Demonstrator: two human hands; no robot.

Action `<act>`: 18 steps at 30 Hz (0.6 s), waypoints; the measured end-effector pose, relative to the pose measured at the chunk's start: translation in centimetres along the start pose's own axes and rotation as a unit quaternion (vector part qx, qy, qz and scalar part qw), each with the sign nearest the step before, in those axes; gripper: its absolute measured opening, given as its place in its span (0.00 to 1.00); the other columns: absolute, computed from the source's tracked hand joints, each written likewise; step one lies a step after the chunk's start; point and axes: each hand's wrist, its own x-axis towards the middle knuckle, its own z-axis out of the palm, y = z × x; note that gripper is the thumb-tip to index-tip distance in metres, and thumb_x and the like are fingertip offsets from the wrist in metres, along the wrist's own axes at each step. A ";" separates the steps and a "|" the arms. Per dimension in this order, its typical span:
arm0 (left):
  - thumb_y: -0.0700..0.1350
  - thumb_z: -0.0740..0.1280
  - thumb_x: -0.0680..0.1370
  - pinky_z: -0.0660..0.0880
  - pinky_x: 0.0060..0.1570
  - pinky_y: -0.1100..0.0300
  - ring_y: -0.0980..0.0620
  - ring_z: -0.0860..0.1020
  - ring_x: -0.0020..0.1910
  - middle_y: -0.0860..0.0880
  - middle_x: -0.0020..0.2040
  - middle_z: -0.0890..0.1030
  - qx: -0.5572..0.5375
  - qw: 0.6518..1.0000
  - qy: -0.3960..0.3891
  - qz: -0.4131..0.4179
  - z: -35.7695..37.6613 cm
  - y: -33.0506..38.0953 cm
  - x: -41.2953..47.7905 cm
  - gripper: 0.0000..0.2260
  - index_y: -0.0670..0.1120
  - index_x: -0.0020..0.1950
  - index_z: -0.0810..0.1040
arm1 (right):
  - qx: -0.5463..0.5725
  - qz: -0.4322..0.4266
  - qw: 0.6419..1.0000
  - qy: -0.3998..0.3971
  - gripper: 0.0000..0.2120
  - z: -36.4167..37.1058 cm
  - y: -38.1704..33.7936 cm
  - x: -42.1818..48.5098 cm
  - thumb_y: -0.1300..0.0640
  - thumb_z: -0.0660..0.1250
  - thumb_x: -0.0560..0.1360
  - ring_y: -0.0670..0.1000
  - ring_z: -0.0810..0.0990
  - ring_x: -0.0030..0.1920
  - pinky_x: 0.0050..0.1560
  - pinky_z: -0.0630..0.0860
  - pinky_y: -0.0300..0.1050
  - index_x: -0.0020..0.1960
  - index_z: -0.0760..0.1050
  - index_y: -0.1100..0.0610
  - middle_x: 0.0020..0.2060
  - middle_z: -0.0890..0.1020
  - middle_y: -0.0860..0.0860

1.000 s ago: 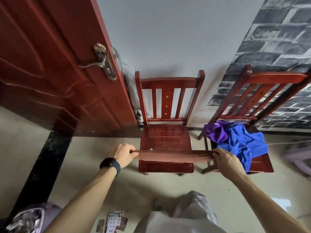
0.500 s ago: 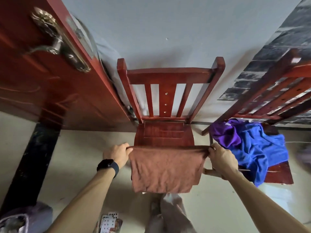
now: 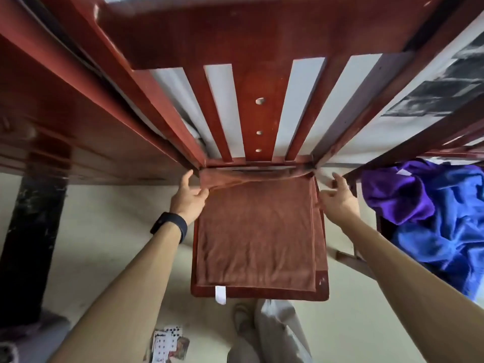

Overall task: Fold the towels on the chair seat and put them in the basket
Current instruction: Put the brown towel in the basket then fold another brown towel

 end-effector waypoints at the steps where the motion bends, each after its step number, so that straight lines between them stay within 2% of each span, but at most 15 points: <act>1: 0.49 0.66 0.79 0.75 0.57 0.56 0.47 0.82 0.54 0.51 0.60 0.80 0.010 1.000 -0.008 -0.010 0.9 -1.1 -0.6 0.25 0.55 0.75 0.63 | -0.017 0.009 1.000 -0.013 0.27 0.5 1.1 -0.8 0.56 0.61 0.78 0.55 0.82 0.45 0.46 0.74 0.45 0.76 0.62 0.49 0.44 0.83 0.49; 4: 0.46 0.68 0.77 0.72 0.61 0.55 0.44 0.76 0.63 0.44 0.66 0.76 0.084 0.994 -0.016 -0.062 3.6 -7.0 -3.6 0.23 0.48 0.72 0.68 | -0.085 0.087 0.991 -0.048 0.21 2.9 7.2 -4.1 0.52 0.63 0.78 0.58 0.81 0.46 0.49 0.76 0.49 0.70 0.68 0.53 0.49 0.84 0.54; 6: 0.46 0.67 0.76 0.74 0.60 0.52 0.41 0.76 0.61 0.41 0.65 0.75 0.103 0.986 -0.023 -0.132 5.0 -11.3 -6.3 0.22 0.45 0.70 0.69 | -0.119 0.140 0.980 -0.070 0.19 4.6 11.8 -6.9 0.48 0.65 0.76 0.60 0.81 0.48 0.50 0.77 0.51 0.63 0.71 0.57 0.51 0.83 0.56; 8: 0.46 0.66 0.76 0.76 0.55 0.51 0.40 0.78 0.55 0.39 0.61 0.76 0.120 0.977 -0.022 -0.173 6.1 -14.8 -8.3 0.17 0.43 0.64 0.72 | -0.134 0.158 0.974 -0.095 0.19 6.1 15.3 -9.5 0.47 0.67 0.75 0.62 0.78 0.53 0.50 0.74 0.51 0.58 0.71 0.59 0.52 0.81 0.59; 10: 0.47 0.64 0.77 0.76 0.49 0.53 0.40 0.78 0.47 0.39 0.57 0.77 0.141 0.975 -0.015 -0.173 7.0 -17.2 -9.8 0.11 0.42 0.56 0.75 | -0.140 0.146 0.975 -0.093 0.18 7.4 17.3 -11.0 0.47 0.67 0.76 0.63 0.77 0.55 0.47 0.69 0.49 0.56 0.71 0.61 0.51 0.79 0.60; 12: 0.47 0.64 0.78 0.74 0.47 0.54 0.38 0.78 0.49 0.40 0.56 0.74 0.149 0.976 0.006 -0.161 7.5 -18.4 -10.4 0.09 0.43 0.54 0.75 | -0.116 0.140 0.981 -0.065 0.16 8.2 17.8 -11.6 0.50 0.68 0.76 0.64 0.77 0.53 0.46 0.68 0.50 0.54 0.68 0.60 0.49 0.79 0.60; 14: 0.47 0.65 0.78 0.75 0.51 0.52 0.38 0.78 0.52 0.40 0.56 0.73 0.149 0.976 0.018 -0.158 7.7 -19.1 -10.2 0.09 0.43 0.54 0.75 | -0.085 0.149 0.984 -0.040 0.14 8.8 17.9 -11.4 0.53 0.69 0.76 0.63 0.77 0.51 0.46 0.69 0.50 0.52 0.66 0.59 0.47 0.78 0.60; 16: 0.48 0.64 0.78 0.75 0.52 0.53 0.39 0.78 0.51 0.39 0.56 0.75 0.164 0.974 0.005 -0.156 7.8 -19.9 -9.6 0.10 0.44 0.52 0.79 | -0.073 0.159 0.984 -0.037 0.12 9.0 17.9 -11.2 0.55 0.69 0.76 0.61 0.76 0.48 0.46 0.68 0.48 0.53 0.67 0.58 0.45 0.77 0.57; 18: 0.52 0.63 0.77 0.74 0.45 0.56 0.40 0.77 0.45 0.39 0.51 0.79 0.180 0.972 -0.015 -0.149 7.7 -19.9 -9.3 0.13 0.44 0.46 0.82 | -0.084 0.155 0.983 -0.041 0.11 9.0 17.8 -11.0 0.56 0.68 0.76 0.61 0.77 0.51 0.47 0.67 0.46 0.55 0.71 0.58 0.46 0.77 0.56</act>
